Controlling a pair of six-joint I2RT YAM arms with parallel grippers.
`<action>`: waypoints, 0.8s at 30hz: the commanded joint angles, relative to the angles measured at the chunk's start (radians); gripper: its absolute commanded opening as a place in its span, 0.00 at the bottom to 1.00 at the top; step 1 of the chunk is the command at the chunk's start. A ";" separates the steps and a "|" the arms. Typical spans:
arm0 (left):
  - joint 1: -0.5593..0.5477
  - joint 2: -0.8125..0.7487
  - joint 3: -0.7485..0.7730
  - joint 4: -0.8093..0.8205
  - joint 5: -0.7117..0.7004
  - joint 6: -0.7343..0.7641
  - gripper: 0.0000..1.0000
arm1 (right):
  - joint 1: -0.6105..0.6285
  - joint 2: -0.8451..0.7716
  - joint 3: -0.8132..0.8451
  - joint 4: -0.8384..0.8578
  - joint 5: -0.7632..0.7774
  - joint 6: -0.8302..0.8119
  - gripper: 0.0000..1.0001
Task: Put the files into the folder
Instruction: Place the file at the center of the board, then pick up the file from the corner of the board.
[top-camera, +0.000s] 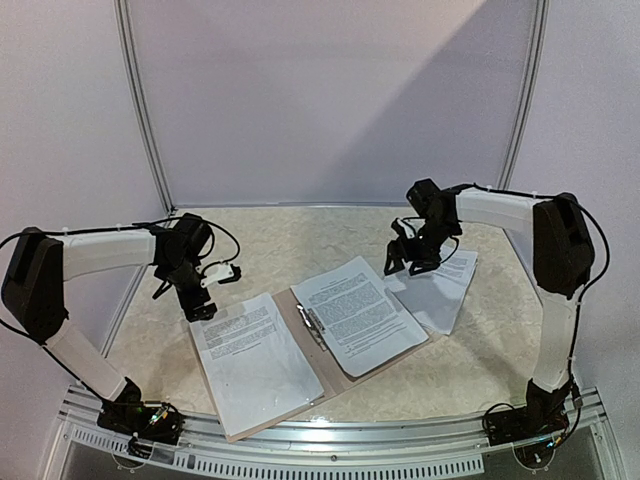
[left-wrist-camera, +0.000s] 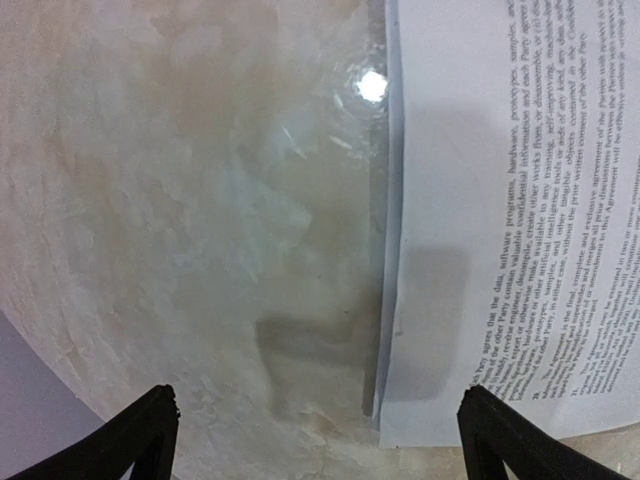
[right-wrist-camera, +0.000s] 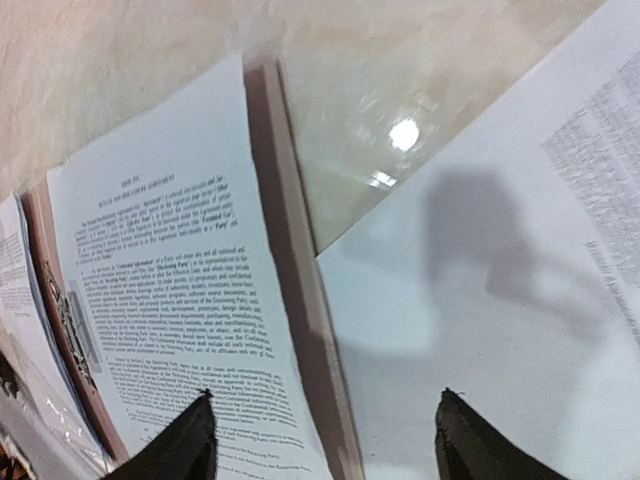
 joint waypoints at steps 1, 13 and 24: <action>0.001 -0.013 0.036 -0.024 0.013 0.010 0.99 | -0.116 -0.195 -0.081 0.057 0.213 0.035 0.62; -0.002 -0.015 0.063 -0.053 0.002 0.005 0.99 | -0.517 -0.325 -0.448 0.469 0.074 0.213 0.29; -0.002 -0.021 0.064 -0.067 -0.022 -0.004 1.00 | -0.586 -0.056 -0.273 0.541 0.038 0.231 0.29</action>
